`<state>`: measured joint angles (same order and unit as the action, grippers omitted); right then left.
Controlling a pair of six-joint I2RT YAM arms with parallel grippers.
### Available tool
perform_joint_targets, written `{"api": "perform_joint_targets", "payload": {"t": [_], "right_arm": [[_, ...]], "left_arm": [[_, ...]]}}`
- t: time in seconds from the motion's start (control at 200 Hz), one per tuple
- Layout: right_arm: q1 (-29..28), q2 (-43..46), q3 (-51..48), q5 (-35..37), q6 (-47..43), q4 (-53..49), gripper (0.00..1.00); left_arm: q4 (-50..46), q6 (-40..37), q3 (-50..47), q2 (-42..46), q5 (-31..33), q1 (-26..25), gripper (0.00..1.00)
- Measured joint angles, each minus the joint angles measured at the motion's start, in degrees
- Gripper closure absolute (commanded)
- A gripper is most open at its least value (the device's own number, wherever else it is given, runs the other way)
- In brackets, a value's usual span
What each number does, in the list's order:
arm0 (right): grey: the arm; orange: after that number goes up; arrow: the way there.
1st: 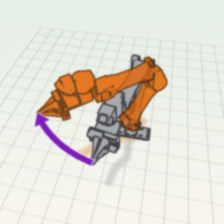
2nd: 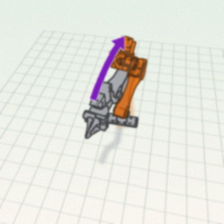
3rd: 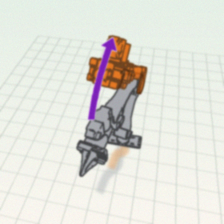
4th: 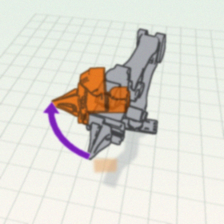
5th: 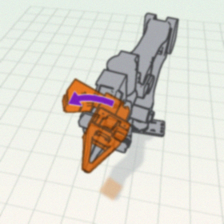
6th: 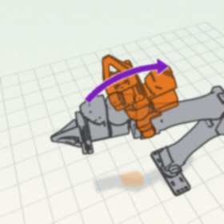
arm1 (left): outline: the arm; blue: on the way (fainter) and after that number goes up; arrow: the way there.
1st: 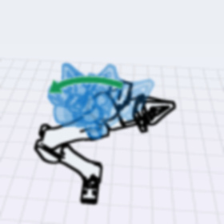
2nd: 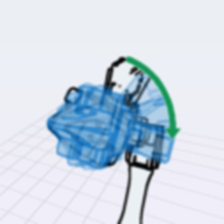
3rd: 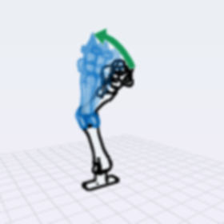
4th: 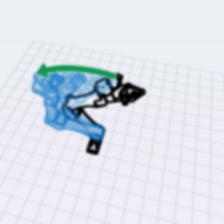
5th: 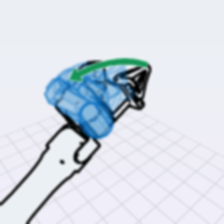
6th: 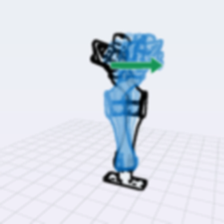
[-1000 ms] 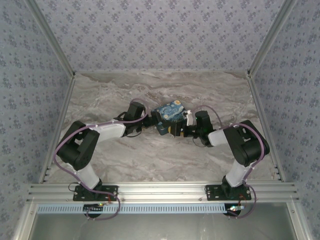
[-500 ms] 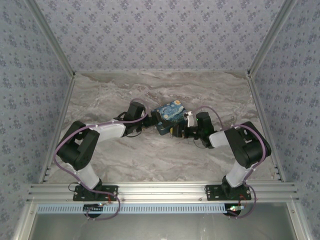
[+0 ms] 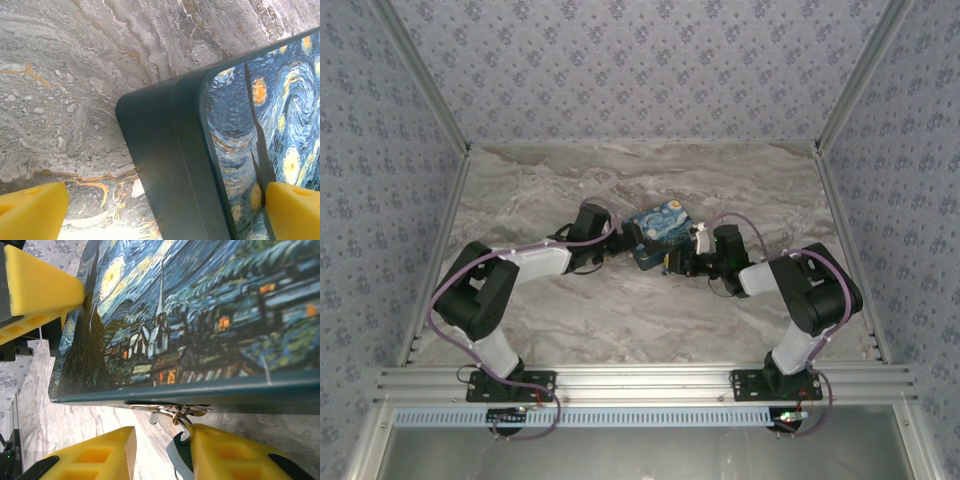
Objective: Unlock the padlock with the key
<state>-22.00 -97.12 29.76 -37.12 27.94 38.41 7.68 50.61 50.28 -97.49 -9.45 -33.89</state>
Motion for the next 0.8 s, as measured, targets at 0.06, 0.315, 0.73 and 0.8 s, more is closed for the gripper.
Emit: {"api": "perform_joint_targets", "payload": {"t": [0.06,0.315,0.73,0.8], "right_arm": [[0.0,0.0,0.0,0.2,0.0,0.0,0.72],[0.4,0.0,-0.1,1.0,-0.4,-0.5,0.88],[0.5,1.4,-0.7,3.2,0.7,-1.6,0.99],[0.6,1.7,-1.1,3.9,1.6,-1.8,1.0]], "left_arm": [[0.0,0.0,0.0,0.0,0.0,0.0,0.01],[0.0,0.0,0.0,0.0,0.0,0.0,0.01],[0.1,0.0,-0.5,0.3,0.0,0.0,0.01],[0.4,0.3,-0.7,0.4,0.0,0.0,0.01]]}}
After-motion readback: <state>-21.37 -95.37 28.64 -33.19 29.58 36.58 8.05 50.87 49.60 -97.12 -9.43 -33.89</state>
